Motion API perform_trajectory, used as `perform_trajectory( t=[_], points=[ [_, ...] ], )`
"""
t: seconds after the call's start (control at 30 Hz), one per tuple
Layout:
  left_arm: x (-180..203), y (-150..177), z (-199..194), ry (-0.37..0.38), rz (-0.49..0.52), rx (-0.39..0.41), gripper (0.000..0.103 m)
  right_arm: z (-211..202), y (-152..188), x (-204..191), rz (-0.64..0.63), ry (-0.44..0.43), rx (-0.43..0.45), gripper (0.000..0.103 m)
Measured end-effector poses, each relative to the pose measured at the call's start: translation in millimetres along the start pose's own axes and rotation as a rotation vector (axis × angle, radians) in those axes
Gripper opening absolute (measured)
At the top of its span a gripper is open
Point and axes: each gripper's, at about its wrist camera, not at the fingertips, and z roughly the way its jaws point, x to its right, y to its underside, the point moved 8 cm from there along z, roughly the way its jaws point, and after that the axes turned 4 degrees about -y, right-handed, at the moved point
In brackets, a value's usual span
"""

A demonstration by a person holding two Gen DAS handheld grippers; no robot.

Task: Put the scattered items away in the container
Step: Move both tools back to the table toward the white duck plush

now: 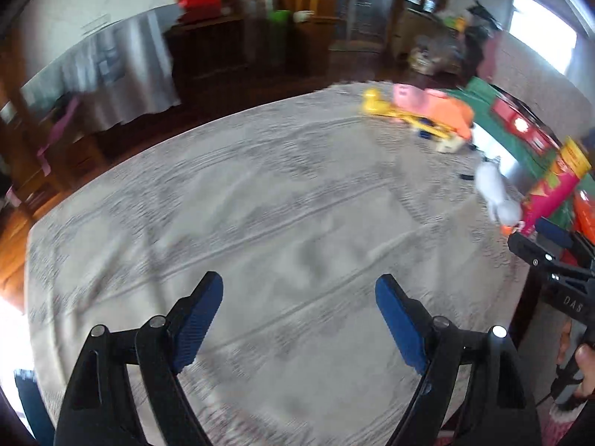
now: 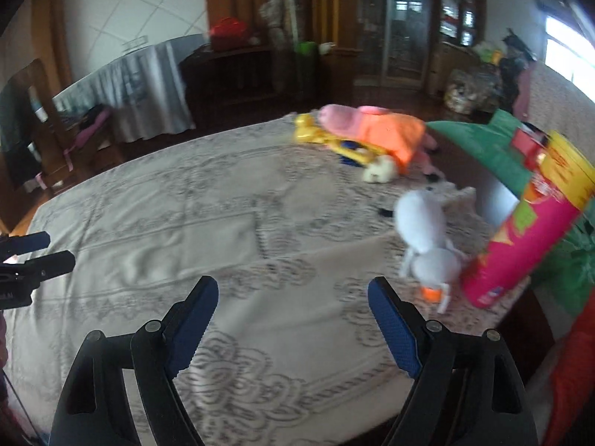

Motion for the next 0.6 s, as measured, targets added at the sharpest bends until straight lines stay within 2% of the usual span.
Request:
perform_trajectory(
  t=[0.1, 0.27, 0.4, 0.6],
  points=[
    [54, -28, 31, 0.064, 0.095, -0.006, 0.084, 3, 6, 44, 0.063, 0.071, 0.017, 0.084],
    [136, -60, 74, 0.151, 0.223, -0.025, 0.084, 15, 16, 93, 0.142, 0.120, 0.030, 0.084],
    [190, -84, 102, 0.229, 0.278, -0.046, 0.084, 28, 19, 112, 0.190, 0.125, 0.035, 0.085],
    [255, -109, 143, 0.262, 0.356, -0.076, 0.084, 49, 19, 130, 0.239, 0.121, 0.044, 0.085]
  ],
)
